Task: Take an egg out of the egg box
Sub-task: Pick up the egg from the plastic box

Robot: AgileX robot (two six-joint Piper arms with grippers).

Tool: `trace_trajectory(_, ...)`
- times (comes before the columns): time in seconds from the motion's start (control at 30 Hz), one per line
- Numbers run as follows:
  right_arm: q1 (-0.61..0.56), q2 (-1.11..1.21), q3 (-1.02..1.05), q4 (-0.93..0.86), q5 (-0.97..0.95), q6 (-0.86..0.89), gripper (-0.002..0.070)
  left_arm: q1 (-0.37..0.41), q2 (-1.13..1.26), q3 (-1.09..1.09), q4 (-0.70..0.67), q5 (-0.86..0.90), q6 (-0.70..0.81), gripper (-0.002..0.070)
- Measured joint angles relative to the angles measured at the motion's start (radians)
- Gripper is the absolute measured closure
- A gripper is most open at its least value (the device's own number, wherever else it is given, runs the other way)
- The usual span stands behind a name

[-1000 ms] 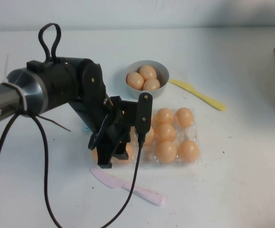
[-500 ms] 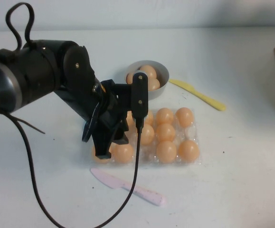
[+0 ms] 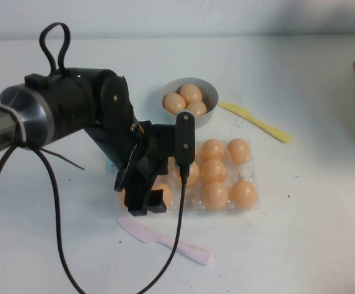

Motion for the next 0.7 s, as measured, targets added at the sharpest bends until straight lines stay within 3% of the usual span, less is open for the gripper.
trace_trajectory(0.47,0.0,0.0,0.0,0.0,0.0,0.0,0.0694,0.0,0.052,0.0,-0.008,-0.021,0.002,0.0186)
trace_trajectory(0.7,0.0,0.0,0.0,0.0,0.0,0.0,0.0694,0.0,0.059,0.0,-0.008,-0.029,0.002,0.0263)
